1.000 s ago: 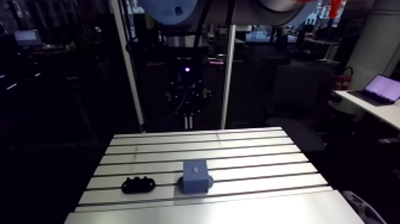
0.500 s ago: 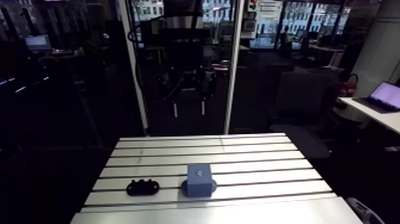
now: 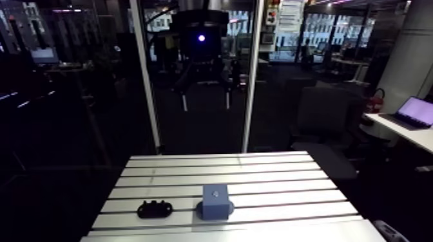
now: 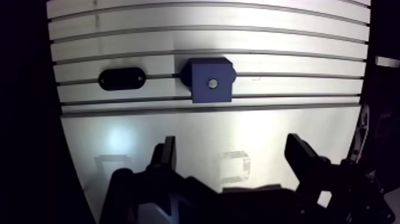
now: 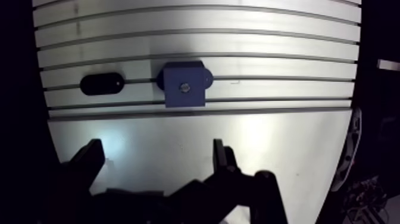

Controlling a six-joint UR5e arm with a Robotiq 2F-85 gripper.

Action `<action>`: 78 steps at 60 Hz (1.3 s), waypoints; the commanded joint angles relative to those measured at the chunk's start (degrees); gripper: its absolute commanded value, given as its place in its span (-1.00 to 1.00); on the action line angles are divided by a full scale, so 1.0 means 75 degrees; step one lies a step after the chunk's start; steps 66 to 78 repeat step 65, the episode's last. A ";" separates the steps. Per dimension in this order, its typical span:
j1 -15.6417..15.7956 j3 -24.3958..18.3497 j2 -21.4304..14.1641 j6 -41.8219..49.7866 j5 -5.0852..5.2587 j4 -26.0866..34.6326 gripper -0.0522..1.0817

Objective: Pick up the M10 bolt and insert it into the hex recess until seated.

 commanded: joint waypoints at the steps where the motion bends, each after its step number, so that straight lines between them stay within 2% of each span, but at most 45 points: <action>1: -0.0006 -0.0369 -0.0074 0.0167 0.0027 0.0370 -0.89; 13: -0.0006 -0.0509 -0.0122 0.0233 0.0069 0.0682 -0.89; 40: 0.0015 -0.0667 -0.0087 0.0231 0.0189 0.0749 -0.89; 49: 0.0017 -0.0663 -0.0031 0.0231 0.0363 0.0737 -0.89; 78: 0.0017 -0.0621 -0.0017 0.0231 0.0354 0.0727 -0.89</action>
